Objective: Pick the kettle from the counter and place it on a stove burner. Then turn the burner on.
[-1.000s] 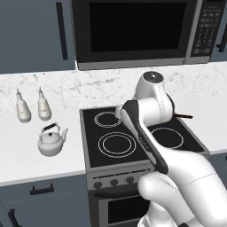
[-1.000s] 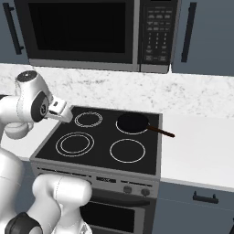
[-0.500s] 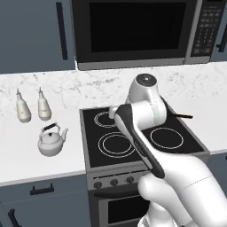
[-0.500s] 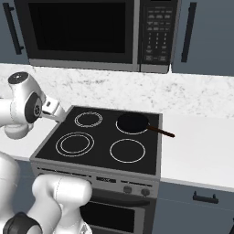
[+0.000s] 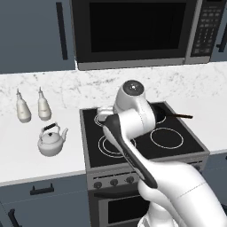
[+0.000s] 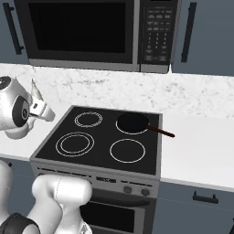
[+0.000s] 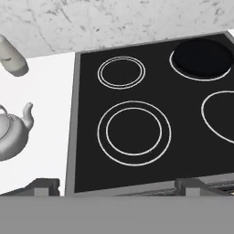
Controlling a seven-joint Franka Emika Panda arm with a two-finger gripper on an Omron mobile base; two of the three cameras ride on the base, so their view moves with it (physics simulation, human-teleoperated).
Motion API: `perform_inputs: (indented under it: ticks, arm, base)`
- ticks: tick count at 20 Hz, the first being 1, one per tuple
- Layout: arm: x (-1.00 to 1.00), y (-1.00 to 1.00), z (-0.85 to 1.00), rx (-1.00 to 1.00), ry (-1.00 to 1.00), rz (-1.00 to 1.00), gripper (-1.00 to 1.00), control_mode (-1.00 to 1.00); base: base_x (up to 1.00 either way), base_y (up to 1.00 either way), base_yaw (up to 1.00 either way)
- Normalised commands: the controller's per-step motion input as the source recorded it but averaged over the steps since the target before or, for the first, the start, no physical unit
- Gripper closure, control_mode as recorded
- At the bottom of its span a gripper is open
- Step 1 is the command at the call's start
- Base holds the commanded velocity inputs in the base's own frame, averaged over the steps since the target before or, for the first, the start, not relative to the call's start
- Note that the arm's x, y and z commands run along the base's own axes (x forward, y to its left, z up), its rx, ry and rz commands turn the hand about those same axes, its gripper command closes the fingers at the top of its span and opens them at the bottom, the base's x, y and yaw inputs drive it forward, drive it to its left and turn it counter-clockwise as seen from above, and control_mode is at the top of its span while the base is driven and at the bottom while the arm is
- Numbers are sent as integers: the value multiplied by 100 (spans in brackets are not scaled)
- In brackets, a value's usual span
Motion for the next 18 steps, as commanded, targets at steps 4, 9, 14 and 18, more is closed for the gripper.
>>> perform_inputs:
  ticks: [4,9,14,18]
  arm:
    - [-15,8,-13,0,-3,1,-100,-100]
    - [0,43,0,1,0,0,-100,-100]
    - [-2,47,0,4,0,-1,-100,-100]
    - [0,63,0,6,0,0,-100,-100]
  base:
    - [0,0,0]
    - [0,0,0]
    - [0,0,0]
    - [0,0,0]
